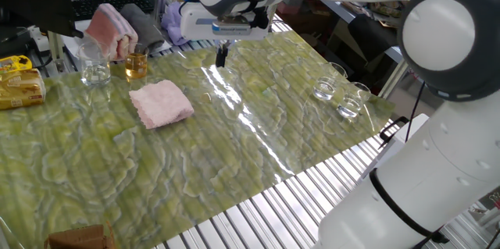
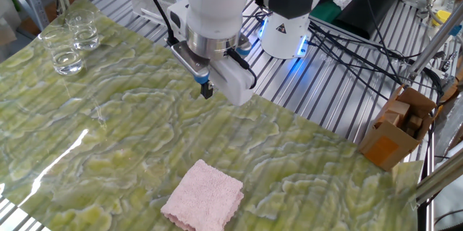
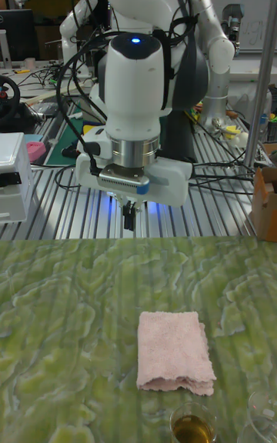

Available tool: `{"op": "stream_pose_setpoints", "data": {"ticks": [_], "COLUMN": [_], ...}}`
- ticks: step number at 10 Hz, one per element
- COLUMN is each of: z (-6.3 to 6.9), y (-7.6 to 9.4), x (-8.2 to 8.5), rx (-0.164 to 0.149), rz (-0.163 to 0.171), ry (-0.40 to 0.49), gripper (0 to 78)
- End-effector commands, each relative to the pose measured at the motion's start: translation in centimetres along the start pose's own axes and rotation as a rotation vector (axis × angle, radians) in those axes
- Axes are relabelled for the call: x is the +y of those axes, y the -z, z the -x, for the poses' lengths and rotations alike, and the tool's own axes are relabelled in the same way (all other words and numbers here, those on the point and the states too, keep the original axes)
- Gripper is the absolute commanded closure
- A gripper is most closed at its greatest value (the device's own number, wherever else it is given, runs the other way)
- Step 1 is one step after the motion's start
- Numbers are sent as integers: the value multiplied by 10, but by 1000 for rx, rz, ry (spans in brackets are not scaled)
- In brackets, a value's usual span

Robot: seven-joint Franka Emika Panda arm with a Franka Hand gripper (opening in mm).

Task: Clean the table with a cloth

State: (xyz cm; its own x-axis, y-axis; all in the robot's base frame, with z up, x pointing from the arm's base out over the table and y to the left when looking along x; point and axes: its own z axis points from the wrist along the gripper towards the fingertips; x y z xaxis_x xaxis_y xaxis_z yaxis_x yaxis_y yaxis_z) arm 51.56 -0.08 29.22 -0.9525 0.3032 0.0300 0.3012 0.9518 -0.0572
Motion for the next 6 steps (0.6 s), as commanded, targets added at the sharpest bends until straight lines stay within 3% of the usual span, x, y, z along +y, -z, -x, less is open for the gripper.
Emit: {"op": "stream_pose_setpoints", "data": {"ticks": [1,4,6], "z": [14,23,24], "y": [-3,-14,-15], "x": [3,5,5], "rx": [0,-4,-6], "rz": [13,63,65], "ry": [2,15,10], "gripper": [776,776,776]}}
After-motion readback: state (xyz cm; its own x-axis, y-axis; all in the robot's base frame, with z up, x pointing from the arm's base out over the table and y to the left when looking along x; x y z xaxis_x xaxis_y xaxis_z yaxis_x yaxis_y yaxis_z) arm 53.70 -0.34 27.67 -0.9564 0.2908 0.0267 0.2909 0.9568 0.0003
